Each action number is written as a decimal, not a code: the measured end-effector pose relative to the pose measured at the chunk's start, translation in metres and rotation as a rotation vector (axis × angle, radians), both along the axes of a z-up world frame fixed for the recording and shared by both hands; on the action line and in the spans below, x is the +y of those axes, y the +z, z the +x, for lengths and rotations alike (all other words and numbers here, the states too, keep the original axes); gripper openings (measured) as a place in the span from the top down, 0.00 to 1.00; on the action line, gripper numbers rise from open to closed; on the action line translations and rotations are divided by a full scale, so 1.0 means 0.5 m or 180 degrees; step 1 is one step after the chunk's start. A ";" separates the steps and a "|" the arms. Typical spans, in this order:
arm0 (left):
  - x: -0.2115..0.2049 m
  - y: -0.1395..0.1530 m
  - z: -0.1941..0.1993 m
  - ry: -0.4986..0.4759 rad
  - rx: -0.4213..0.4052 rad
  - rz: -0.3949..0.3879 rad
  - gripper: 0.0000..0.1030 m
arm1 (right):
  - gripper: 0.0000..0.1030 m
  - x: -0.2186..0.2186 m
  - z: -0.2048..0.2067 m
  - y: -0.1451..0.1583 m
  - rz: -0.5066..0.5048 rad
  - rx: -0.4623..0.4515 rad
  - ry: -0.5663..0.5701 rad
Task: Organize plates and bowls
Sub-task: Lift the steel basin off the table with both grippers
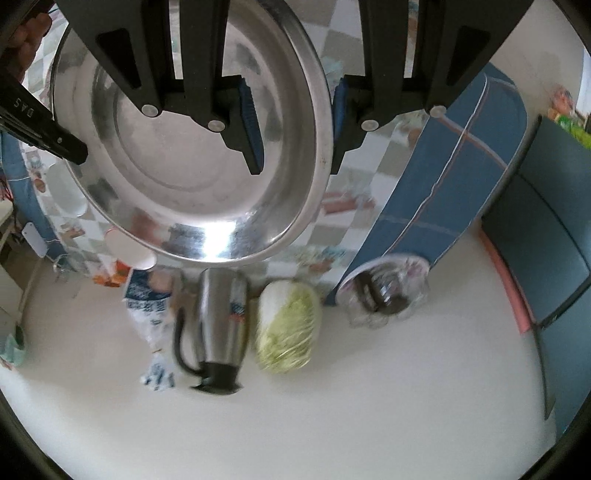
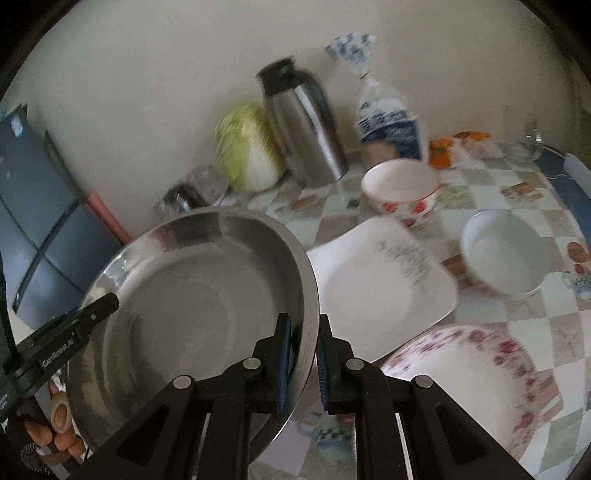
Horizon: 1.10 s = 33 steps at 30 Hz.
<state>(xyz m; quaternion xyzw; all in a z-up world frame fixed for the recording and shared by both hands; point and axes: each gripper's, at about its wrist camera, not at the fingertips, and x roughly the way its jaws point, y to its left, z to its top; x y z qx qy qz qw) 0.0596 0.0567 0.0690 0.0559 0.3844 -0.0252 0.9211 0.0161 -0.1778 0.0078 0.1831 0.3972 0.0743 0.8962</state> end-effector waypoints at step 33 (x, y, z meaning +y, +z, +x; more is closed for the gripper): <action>-0.232 -0.147 0.149 -0.0254 0.0679 -0.0051 0.66 | 0.86 -0.226 0.040 -0.085 -0.0042 0.0297 -0.0824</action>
